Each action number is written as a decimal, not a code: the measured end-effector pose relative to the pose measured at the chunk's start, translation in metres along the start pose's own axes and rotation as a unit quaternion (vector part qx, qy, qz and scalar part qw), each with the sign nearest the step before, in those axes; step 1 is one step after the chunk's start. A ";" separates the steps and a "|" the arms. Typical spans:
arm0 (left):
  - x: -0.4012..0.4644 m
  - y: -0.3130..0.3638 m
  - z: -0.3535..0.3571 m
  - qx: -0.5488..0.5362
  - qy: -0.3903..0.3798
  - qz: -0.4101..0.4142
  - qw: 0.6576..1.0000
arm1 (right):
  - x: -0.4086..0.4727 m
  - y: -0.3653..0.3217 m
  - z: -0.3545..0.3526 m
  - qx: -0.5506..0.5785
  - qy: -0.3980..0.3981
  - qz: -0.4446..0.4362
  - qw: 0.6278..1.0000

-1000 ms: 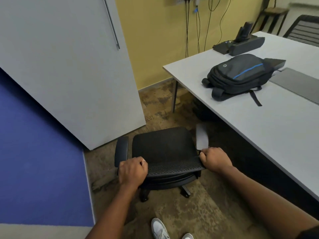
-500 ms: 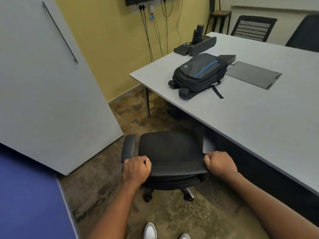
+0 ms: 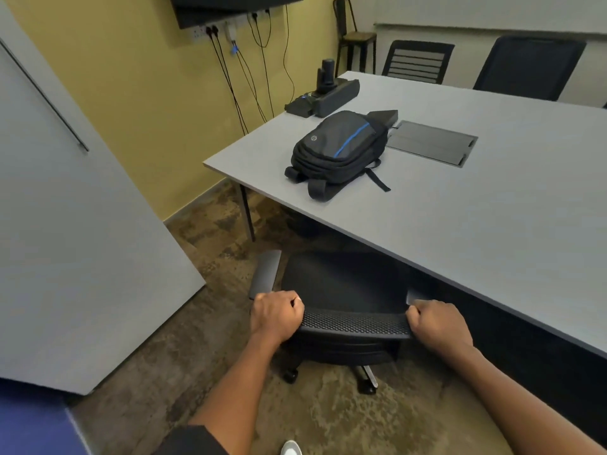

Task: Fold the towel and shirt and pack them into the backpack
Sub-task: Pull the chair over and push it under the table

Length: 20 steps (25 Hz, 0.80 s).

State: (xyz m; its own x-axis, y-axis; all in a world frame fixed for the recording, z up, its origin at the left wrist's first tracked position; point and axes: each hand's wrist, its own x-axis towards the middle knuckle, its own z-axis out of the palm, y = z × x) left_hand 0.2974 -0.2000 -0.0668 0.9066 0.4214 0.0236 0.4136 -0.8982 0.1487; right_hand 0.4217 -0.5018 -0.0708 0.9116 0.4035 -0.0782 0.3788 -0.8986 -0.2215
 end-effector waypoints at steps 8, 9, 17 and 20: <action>0.065 -0.007 -0.002 0.013 -0.010 0.091 0.996 | 0.002 -0.020 -0.003 0.018 0.032 0.086 0.996; 0.073 -0.008 -0.001 0.013 -0.009 0.100 0.995 | 0.003 -0.023 -0.002 0.025 0.037 0.095 0.995; 0.130 -0.001 -0.001 -0.004 -0.013 0.155 0.988 | 0.021 -0.033 -0.001 0.022 0.052 0.168 0.984; 0.147 0.005 -0.002 -0.017 -0.017 0.168 0.985 | 0.030 -0.032 -0.003 0.022 0.058 0.186 0.981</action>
State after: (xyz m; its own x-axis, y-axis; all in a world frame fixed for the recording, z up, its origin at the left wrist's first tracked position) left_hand 0.4326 -0.1420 -0.0611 0.9944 0.0959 0.0444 0.0870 -0.9812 0.1721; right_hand 0.4376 -0.4614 -0.0632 0.9984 0.0254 -0.0506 0.0125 -0.9707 -0.2398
